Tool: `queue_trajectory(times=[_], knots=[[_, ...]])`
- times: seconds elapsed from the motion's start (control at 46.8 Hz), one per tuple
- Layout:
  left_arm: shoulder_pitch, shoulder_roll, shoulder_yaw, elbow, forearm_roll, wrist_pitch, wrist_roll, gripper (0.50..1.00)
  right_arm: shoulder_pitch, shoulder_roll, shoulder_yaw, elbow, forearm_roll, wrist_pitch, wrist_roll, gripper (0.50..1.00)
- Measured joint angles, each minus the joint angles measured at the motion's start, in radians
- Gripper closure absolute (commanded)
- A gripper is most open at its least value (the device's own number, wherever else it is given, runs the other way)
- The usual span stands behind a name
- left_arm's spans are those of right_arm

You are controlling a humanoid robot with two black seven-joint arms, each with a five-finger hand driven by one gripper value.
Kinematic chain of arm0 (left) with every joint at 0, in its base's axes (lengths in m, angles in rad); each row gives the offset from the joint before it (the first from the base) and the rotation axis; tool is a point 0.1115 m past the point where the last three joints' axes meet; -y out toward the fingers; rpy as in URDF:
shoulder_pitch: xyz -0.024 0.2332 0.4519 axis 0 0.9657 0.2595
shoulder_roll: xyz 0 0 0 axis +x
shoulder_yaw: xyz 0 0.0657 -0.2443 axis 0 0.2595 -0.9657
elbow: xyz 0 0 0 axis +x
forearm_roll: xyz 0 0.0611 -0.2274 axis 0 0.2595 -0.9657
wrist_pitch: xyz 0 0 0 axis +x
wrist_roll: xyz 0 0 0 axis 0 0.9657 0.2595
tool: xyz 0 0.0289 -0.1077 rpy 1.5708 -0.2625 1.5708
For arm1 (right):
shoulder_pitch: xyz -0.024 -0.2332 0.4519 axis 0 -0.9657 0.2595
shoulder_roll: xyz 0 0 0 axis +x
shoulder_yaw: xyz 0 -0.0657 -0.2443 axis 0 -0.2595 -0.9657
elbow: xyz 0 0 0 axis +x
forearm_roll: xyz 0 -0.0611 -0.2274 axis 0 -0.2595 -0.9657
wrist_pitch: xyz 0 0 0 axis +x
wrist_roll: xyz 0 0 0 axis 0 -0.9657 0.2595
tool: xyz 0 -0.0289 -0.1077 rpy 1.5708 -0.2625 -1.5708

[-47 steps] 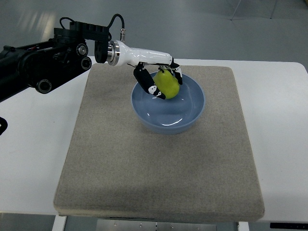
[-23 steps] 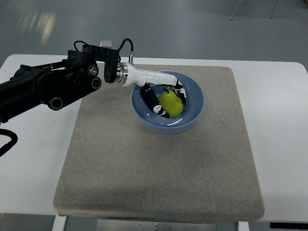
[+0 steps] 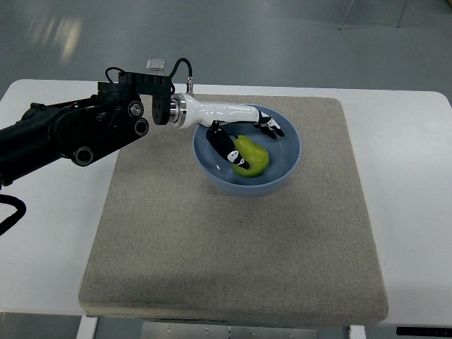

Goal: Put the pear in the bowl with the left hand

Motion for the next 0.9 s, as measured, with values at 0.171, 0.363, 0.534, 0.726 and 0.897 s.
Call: queue_trajectory(times=[0.171,0.363,0.534,0.726,0.897], knots=[[0.0,0.0,-0.006,0.001,-0.006,0.0,0.0,0.538,0.0,0.0,0.0,0.0,0.0,0.0,0.0,0.574],[-0.005,0.0,-0.014,-0.001,-0.036,0.003,0.001,0.54,0.0,0.0,0.0,0.0,0.0,0.0,0.0,0.576],[-0.017,0.014,-0.061,0.009,-0.073,0.018,0.001,0.54,0.0,0.0,0.0,0.0,0.0,0.0,0.0,0.574],[-0.029,0.038,-0.126,0.078,-0.081,0.019,0.002,0.54,0.0,0.0,0.0,0.0,0.0,0.0,0.0,0.574],[-0.03,0.054,-0.155,0.175,-0.093,0.02,0.001,0.54,0.0,0.0,0.0,0.0,0.0,0.0,0.0,0.576]])
